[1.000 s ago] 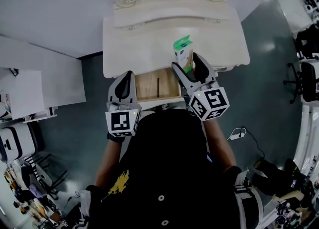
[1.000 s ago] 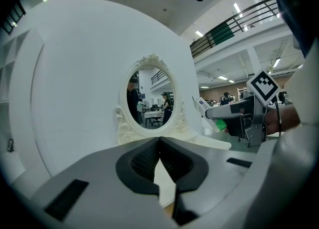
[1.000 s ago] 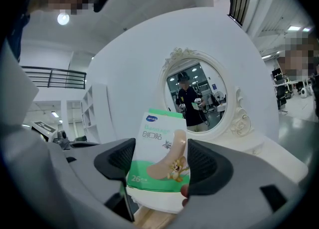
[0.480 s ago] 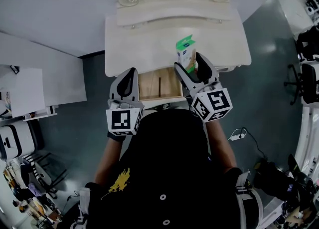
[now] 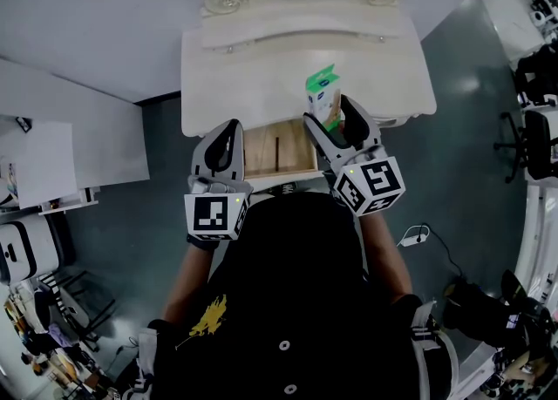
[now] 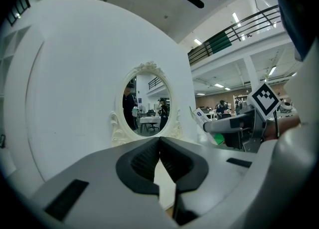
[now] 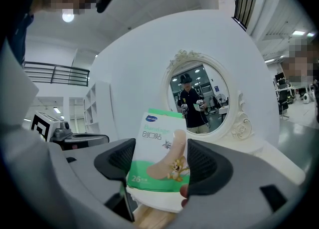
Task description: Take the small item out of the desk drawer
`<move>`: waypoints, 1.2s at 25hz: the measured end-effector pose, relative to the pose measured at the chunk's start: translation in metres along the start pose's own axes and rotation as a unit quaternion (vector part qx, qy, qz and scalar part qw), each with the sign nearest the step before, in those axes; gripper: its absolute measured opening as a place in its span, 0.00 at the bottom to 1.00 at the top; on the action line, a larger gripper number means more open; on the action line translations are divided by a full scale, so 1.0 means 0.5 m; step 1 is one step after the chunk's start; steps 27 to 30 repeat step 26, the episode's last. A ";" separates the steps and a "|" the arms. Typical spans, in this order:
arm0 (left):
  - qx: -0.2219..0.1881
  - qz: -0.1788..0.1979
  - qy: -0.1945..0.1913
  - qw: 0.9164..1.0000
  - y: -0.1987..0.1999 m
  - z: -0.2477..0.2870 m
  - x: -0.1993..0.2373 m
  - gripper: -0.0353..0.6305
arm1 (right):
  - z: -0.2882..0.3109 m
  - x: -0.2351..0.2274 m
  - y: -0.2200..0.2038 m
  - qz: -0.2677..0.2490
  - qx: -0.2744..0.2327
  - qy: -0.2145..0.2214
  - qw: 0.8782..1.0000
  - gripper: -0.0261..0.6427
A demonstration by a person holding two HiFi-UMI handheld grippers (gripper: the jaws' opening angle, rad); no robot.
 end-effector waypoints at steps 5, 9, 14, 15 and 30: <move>0.001 0.000 -0.001 1.000 -0.006 0.000 0.001 0.07 | 0.002 0.005 -0.002 -0.005 -0.001 0.004 1.000 0.55; 0.005 0.001 0.001 1.000 -0.010 0.016 -0.002 0.07 | 0.009 -0.004 -0.001 -0.005 -0.005 0.010 1.000 0.55; 0.005 0.002 -0.002 1.000 -0.004 0.008 -0.003 0.07 | 0.004 0.003 0.005 -0.009 -0.004 0.013 1.000 0.55; 0.006 0.002 -0.002 1.000 -0.003 0.013 -0.006 0.07 | 0.004 -0.001 0.007 -0.010 -0.004 0.013 1.000 0.55; 0.009 -0.002 0.006 1.000 -0.017 0.027 -0.034 0.07 | 0.001 -0.020 -0.002 -0.069 0.018 0.003 0.997 0.55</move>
Point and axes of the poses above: the fingertips, and each gripper's own axes: z forward along the fingers, x to its left, y out of its top, the point moved 10 cm from there along -z, backward along the fingers, and after that the axes turned 13 degrees about y, right-handed, at the moved point
